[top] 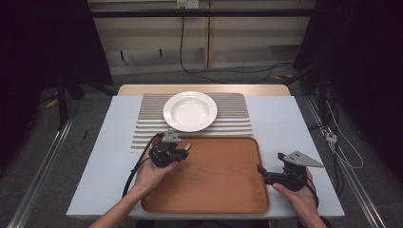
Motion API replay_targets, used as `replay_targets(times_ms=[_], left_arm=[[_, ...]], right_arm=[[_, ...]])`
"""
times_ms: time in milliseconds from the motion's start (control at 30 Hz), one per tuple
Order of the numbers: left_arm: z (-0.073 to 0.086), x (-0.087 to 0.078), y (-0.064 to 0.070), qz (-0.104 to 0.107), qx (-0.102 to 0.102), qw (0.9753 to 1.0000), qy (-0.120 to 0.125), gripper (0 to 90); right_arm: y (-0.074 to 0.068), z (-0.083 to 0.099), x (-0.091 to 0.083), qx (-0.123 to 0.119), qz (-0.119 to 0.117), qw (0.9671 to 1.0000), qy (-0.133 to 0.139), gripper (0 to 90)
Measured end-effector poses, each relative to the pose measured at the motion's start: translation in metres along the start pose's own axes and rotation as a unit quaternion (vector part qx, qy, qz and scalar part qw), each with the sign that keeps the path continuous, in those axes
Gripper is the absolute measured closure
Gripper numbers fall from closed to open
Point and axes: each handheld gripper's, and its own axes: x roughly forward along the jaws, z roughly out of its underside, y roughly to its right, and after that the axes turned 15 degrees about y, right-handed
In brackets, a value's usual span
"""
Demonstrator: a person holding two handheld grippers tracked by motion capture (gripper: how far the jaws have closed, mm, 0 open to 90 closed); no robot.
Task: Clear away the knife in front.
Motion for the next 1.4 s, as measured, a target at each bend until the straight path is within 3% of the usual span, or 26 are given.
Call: replay_targets(times_ms=[67, 333, 433, 533, 600, 700, 933, 1133, 1400], left_arm=[[0.002, 0.004, 0.0, 0.001, 0.0, 1.0, -0.007, 90.0], [0.01, 0.017, -0.004, -0.006, 0.017, 0.9993, -0.033, 90.0], [0.011, 0.017, -0.008, -0.011, 0.003, 0.9994, -0.032, 90.0], [0.011, 0.017, -0.011, -0.003, 0.014, 0.9994, -0.031, 89.5], [0.012, 0.018, -0.012, -0.005, 0.034, 0.9991, -0.025, 88.0], [0.012, 0.017, -0.015, -0.007, 0.012, 0.9995, -0.029, 87.3], [0.011, 0.014, -0.016, -0.014, -0.002, 0.9991, -0.041, 89.8], [0.012, 0.01, -0.016, -0.023, 0.008, 0.9986, -0.047, 89.5], [0.012, 0.006, -0.02, -0.029, 0.002, 0.9983, -0.051, 90.0]], right_arm=[[0.0, 0.0, 0.0, 0.001, 0.0, 1.0, 0.0, 7.2], [0.001, 0.0, 0.0, 0.001, 0.0, 1.0, 0.0, 7.2], [0.0, 0.0, 0.0, 0.001, 0.0, 1.0, 0.0, 7.2], [0.0, 0.0, 0.0, 0.0, 0.0, 1.0, 0.0, 7.2], [0.0, 0.0, 0.0, 0.0, 0.0, 1.0, -0.001, 7.2], [0.0, 0.0, 0.0, 0.0, 0.0, 1.0, -0.001, 7.2], [0.0, 0.0, 0.0, 0.0, -0.001, 1.0, -0.001, 7.2], [0.0, 0.0, 0.0, 0.002, -0.001, 1.0, -0.001, 7.2], [0.0, 0.0, 0.0, 0.001, -0.002, 1.0, -0.001, 7.2]])
